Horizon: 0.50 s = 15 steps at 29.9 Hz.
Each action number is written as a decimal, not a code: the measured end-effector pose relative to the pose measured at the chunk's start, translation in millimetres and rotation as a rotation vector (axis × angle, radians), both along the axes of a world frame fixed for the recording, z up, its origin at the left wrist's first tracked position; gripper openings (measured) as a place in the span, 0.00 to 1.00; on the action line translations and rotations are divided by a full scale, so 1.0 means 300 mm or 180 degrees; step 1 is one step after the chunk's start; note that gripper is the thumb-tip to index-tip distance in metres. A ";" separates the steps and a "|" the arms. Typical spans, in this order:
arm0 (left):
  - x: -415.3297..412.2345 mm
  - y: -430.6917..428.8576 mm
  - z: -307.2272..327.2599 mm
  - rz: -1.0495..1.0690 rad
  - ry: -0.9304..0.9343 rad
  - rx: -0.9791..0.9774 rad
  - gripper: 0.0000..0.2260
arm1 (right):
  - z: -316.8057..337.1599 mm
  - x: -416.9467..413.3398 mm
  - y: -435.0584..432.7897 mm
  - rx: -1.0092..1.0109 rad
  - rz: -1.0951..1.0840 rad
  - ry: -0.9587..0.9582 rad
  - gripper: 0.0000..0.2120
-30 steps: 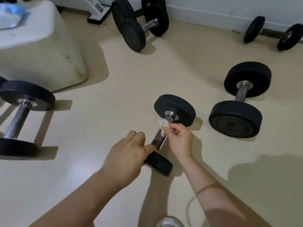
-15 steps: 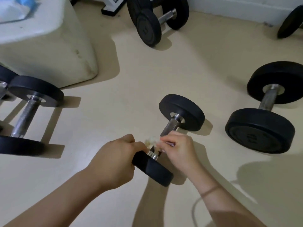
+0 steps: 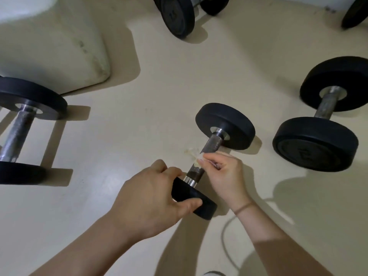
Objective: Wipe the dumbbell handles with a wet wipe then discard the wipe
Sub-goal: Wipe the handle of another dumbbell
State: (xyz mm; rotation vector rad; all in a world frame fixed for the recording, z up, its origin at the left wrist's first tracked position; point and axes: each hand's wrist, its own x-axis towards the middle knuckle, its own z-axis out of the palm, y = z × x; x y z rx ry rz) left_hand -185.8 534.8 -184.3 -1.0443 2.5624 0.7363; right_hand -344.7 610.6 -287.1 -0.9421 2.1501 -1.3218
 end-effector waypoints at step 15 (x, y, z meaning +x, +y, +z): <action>0.055 -0.129 -0.049 0.0822 -0.0021 0.0333 0.23 | 0.021 -0.021 -0.084 -0.0056 -0.0098 0.0876 0.04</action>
